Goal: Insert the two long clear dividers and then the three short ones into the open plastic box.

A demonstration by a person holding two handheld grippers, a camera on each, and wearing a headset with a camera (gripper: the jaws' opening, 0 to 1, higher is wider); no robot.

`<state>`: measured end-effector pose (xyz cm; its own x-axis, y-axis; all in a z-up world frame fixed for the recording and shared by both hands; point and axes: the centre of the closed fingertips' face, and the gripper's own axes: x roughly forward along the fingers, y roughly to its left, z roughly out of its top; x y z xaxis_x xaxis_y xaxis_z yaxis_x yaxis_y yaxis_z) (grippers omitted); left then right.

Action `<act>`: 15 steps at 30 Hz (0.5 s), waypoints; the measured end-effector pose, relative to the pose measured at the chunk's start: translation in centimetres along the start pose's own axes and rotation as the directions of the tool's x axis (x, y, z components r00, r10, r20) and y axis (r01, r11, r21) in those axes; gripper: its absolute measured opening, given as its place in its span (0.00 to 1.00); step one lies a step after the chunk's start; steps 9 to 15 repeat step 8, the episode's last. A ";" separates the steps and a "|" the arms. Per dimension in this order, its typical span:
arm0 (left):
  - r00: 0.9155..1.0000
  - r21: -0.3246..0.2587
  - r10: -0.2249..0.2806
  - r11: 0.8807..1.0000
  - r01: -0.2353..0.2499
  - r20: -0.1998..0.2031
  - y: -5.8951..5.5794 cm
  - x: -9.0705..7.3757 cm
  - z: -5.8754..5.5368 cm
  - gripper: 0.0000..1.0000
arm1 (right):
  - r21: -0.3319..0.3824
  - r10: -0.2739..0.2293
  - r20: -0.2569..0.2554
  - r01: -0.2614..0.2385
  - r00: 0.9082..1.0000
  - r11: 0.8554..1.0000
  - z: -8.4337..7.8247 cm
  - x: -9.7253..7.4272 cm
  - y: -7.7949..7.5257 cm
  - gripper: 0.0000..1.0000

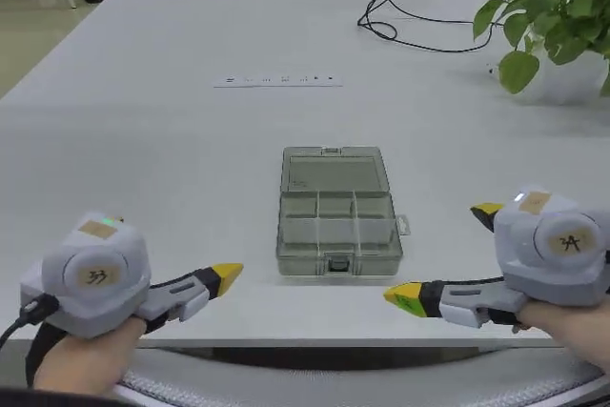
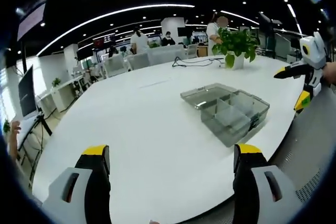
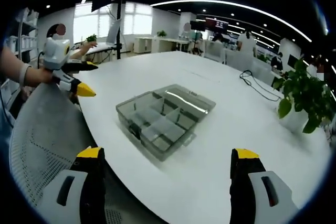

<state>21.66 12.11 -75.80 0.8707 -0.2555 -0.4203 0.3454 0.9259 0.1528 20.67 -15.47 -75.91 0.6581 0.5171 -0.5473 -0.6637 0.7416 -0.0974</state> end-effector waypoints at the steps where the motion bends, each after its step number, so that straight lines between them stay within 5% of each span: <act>1: 1.000 0.017 -0.024 1.000 0.024 0.007 -0.5 0.1 0.2 1.00 | 0.007 -0.009 -0.017 0.009 1.000 1.000 -0.4 -0.1 -0.2 1.00; 4: 0.999 0.005 -0.022 1.000 0.022 -0.028 -0.2 0.1 -0.7 1.00 | 0.068 -0.003 0.008 0.002 1.000 0.998 0.1 -0.1 -0.3 1.00; 15: 1.000 -0.002 -0.012 1.000 0.012 -0.006 0.0 -0.1 -0.2 1.00 | 0.074 -0.006 0.008 0.005 1.000 0.997 0.0 -0.1 -0.3 1.00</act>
